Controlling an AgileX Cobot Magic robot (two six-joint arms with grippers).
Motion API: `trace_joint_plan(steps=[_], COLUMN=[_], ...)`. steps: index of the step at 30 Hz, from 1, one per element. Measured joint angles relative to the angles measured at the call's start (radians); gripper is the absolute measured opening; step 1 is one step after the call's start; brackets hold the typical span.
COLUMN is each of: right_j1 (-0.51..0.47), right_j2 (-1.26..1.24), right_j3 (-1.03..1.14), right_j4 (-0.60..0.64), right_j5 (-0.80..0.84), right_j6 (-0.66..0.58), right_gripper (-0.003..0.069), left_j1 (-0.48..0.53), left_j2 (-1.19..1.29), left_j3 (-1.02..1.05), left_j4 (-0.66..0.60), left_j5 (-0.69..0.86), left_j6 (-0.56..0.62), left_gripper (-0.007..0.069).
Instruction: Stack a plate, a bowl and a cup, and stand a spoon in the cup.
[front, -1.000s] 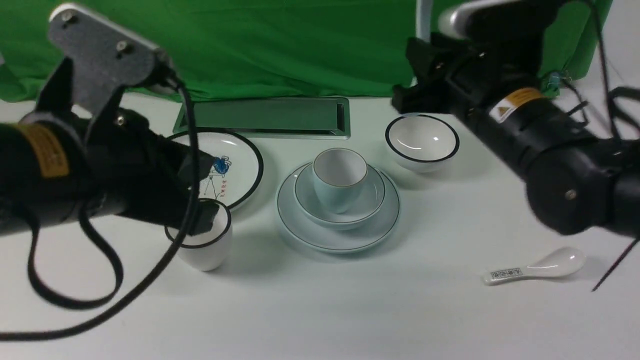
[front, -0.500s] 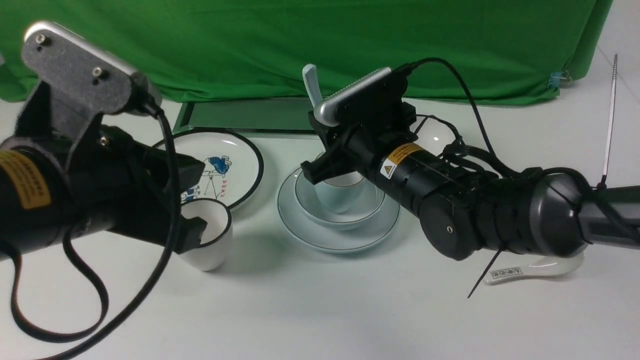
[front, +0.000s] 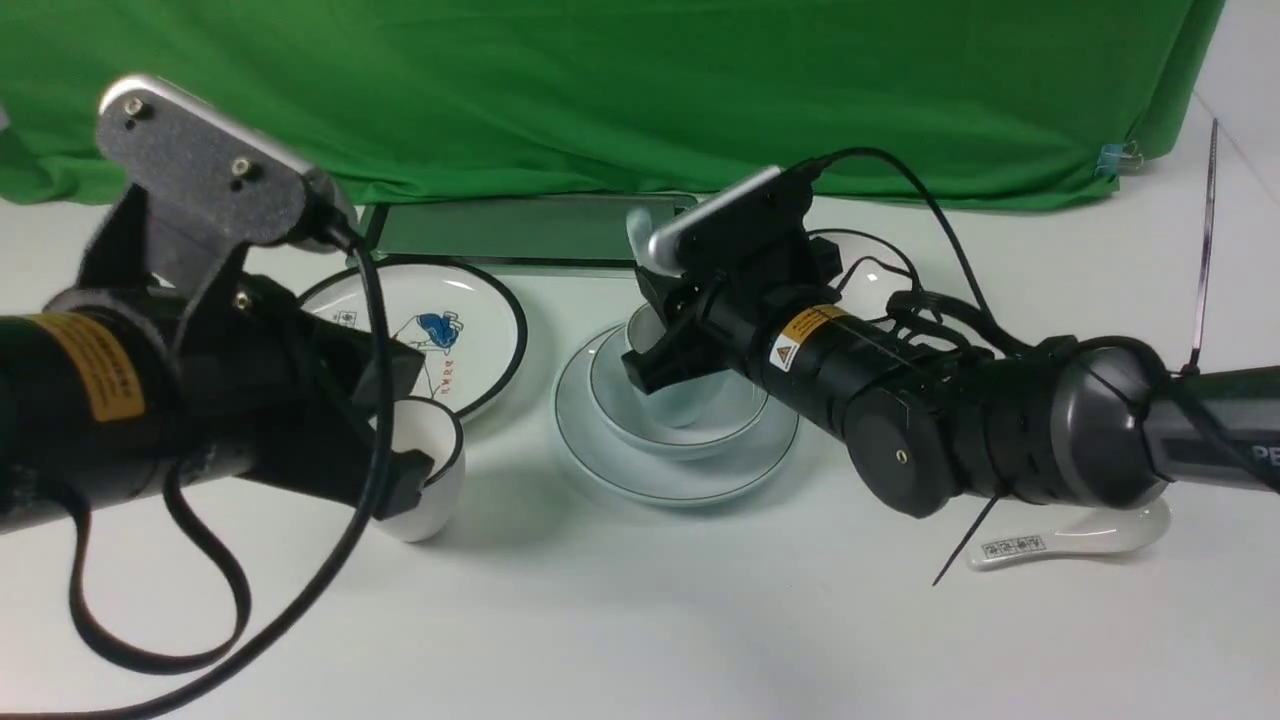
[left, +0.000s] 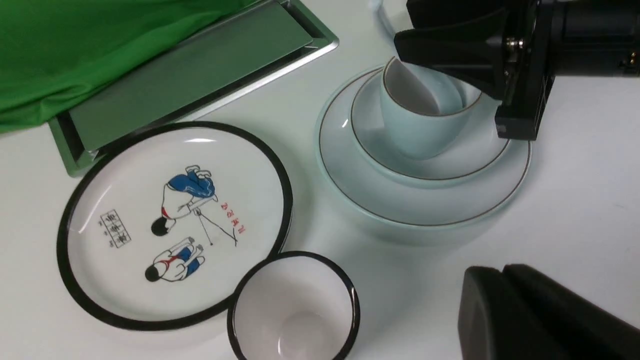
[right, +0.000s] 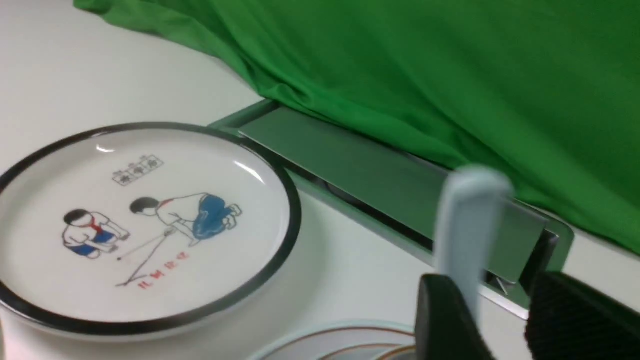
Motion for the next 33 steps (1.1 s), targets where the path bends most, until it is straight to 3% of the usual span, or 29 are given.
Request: trace_joint_plan(steps=[5,12,16,26,33], right_j1=[-0.002,-0.007,-0.007,-0.007,-0.007], right_j2=[-0.118,-0.456,-0.671,-1.2,-1.39], right_j3=[0.0,0.005,0.087,0.43,0.536], right_j4=[0.003,0.004,0.004,0.004,0.004], right_j5=[0.089,0.402,0.457,0.471,0.484], right_j6=[0.0,-0.011,-0.031,-0.044,-0.045], right_gripper=[0.0253,0.0077,0.0016,0.0013,0.002], left_j1=[0.0,0.0,0.0,0.0,0.0], left_j2=[-0.071,-0.299,-0.5,-0.879,-0.919], left_j3=[0.0,0.051,0.131,0.249,0.249], left_j4=[-0.009,-0.01,0.01,0.014,0.012], left_j5=[0.069,0.204,0.217,0.294,0.306], left_j6=[-0.06,-0.082,-0.143,-0.221,-0.218], left_gripper=[-0.0036,-0.0036,-0.0036,-0.0036,-0.0036])
